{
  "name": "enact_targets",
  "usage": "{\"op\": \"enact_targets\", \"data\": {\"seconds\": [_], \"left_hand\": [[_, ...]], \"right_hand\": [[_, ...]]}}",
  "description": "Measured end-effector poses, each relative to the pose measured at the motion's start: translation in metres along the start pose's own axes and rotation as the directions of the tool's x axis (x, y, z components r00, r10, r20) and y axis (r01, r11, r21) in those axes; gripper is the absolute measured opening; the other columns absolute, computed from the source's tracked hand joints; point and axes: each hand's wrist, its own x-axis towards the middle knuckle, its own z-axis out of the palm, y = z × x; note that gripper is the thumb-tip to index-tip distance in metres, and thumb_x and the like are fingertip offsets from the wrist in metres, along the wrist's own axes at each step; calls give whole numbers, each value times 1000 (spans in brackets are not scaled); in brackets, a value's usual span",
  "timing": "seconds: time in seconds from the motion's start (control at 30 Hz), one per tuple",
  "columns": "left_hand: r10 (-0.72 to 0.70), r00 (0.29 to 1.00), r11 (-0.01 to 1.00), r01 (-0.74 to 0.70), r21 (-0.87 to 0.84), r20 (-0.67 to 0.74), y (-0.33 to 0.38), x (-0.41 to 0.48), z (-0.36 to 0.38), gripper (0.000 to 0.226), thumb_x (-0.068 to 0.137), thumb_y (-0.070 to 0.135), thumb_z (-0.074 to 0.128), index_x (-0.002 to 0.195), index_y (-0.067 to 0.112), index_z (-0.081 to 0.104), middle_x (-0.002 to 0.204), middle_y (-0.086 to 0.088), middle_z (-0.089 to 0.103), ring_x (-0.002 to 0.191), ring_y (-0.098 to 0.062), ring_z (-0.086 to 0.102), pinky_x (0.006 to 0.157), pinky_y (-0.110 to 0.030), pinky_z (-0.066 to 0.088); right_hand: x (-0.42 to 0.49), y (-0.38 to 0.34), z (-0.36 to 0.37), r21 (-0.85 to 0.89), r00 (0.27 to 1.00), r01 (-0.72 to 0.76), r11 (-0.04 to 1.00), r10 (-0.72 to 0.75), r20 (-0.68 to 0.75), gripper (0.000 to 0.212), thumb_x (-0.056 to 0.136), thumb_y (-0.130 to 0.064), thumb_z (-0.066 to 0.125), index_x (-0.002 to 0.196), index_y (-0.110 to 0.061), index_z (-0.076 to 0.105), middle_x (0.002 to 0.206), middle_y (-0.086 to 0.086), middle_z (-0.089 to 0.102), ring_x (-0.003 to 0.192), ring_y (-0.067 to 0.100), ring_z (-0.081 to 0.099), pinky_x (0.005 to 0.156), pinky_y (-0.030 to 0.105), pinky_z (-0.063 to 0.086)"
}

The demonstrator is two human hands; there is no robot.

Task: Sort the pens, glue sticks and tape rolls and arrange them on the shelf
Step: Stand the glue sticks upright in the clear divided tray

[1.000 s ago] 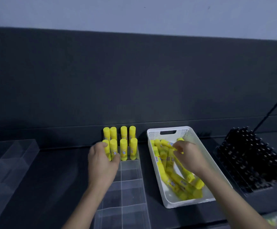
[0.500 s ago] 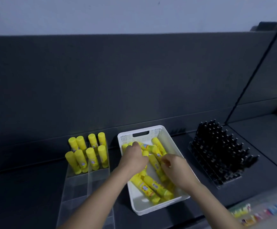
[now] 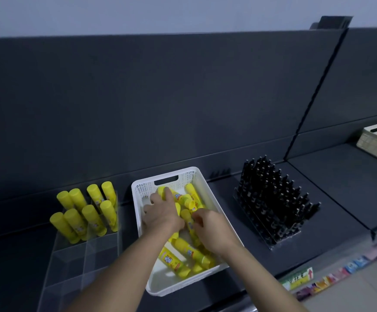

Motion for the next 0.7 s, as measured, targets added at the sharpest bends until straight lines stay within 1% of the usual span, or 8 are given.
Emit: {"op": "enact_targets", "data": {"seconds": [0.2, 0.27, 0.33, 0.4, 0.47, 0.5, 0.6, 0.7], "left_hand": [[-16, 999, 994, 13, -112, -28, -9, 6, 3, 107, 65, 42, 73, 148, 33, 6, 136, -14, 34, 112, -36, 54, 74, -31, 45], [9, 999, 980, -19, -196, -52, -13, 8, 1, 103, 66, 39, 73, 149, 32, 13, 144, -7, 36, 120, -29, 51, 78, -28, 42], [38, 994, 944, -70, -322, -105, -16, 11, -3, 90, 73, 36, 71, 149, 30, 24, 146, 0, 44, 125, -22, 49, 86, -23, 39], [20, 988, 899, -86, -430, -156, -17, 10, -8, 68, 84, 35, 64, 146, 25, 38, 141, 0, 52, 124, -21, 52, 89, -22, 38], [-35, 985, 835, -64, -547, -169, -17, 10, -13, 50, 87, 28, 61, 136, 20, 53, 133, -3, 59, 118, -22, 56, 90, -24, 42], [-58, 987, 795, -46, -605, -152, -18, 9, -15, 46, 85, 25, 63, 131, 19, 58, 128, -4, 62, 113, -21, 59, 85, -23, 44], [-79, 993, 661, -12, -750, -85, -20, 4, -20, 41, 81, 16, 66, 122, 17, 64, 119, -3, 64, 96, -17, 61, 78, -20, 45], [-104, 992, 472, -17, -881, -75, -21, 1, -23, 36, 81, 12, 66, 117, 14, 65, 110, -1, 63, 90, -15, 59, 70, -23, 47]], "right_hand": [[-2, -3, -2, 17, 1000, -31, 999, 31, -3, 21, 89, -28, 46, 92, -17, 64, 89, 7, 69, 84, 29, 61, 62, 31, 44], [-1, -3, -3, 23, 999, -38, 999, 39, 0, 21, 89, -27, 46, 93, -18, 63, 89, 6, 68, 83, 28, 61, 61, 30, 43], [-1, -3, -3, 8, 999, -42, 999, 42, 0, 20, 89, -25, 45, 95, -19, 63, 89, 6, 68, 80, 27, 61, 59, 27, 39], [-1, -2, -2, 1, 999, -42, 999, 42, 4, 18, 87, -22, 46, 94, -20, 62, 87, 6, 68, 76, 25, 60, 58, 27, 38], [-1, -1, 0, 6, 999, -41, 999, 41, 8, 13, 85, -21, 48, 90, -19, 61, 84, 5, 67, 77, 26, 60, 59, 30, 43], [-1, -1, 0, 7, 999, -40, 999, 40, 7, 12, 85, -21, 49, 88, -18, 60, 83, 4, 67, 78, 26, 61, 61, 31, 45], [0, -1, 0, 5, 999, -32, 999, 32, 4, 11, 85, -20, 49, 88, -18, 60, 82, 1, 67, 78, 24, 61, 64, 32, 47], [2, -3, -1, 56, 999, -34, 998, 35, -18, 12, 84, -16, 50, 86, -16, 62, 70, -6, 63, 72, 20, 59, 65, 31, 47]]}}
